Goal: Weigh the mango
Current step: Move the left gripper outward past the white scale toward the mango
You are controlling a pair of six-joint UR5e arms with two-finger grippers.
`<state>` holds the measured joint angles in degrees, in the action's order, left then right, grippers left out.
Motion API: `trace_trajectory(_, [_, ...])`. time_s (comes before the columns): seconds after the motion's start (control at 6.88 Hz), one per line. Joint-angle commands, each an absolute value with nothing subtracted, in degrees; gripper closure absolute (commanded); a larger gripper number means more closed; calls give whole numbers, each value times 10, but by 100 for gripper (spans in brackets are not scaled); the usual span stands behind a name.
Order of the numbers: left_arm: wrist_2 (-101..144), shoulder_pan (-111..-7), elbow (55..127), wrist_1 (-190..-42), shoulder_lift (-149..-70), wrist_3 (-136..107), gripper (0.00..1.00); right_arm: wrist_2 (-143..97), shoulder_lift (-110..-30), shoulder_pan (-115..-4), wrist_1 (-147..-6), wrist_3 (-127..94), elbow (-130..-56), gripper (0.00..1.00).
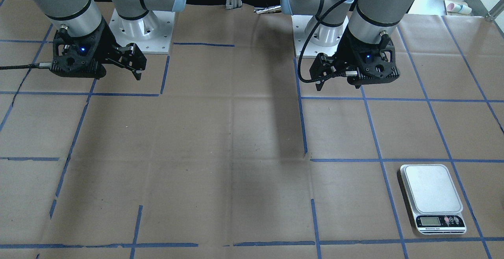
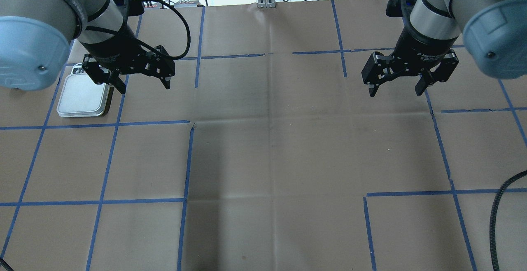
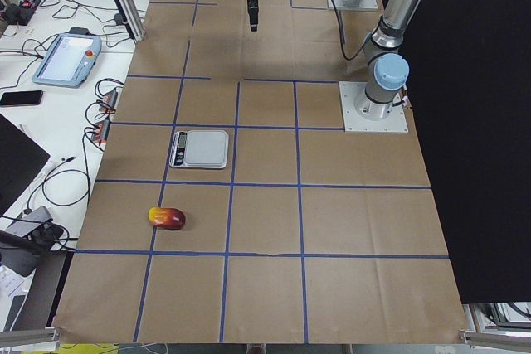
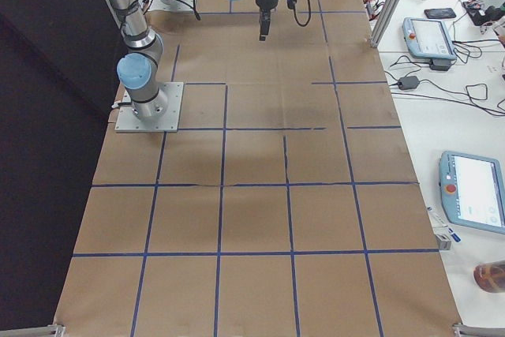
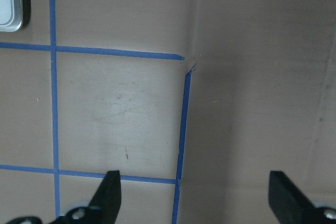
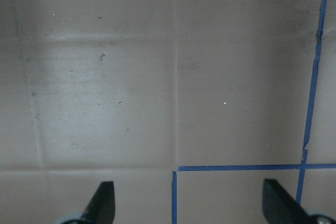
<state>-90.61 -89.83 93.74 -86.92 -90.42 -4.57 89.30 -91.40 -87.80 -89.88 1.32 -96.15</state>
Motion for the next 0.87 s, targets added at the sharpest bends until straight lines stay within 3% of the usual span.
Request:
trace_trajectory(0.0, [-906,-898,933,-869,-905,-46,0,893,-914,-878,-899,13,-962,0])
trace_trajectory(0.73, [-902,-842,918,-836,-925,22,0,893,-914,-878,-899,13,-962,0])
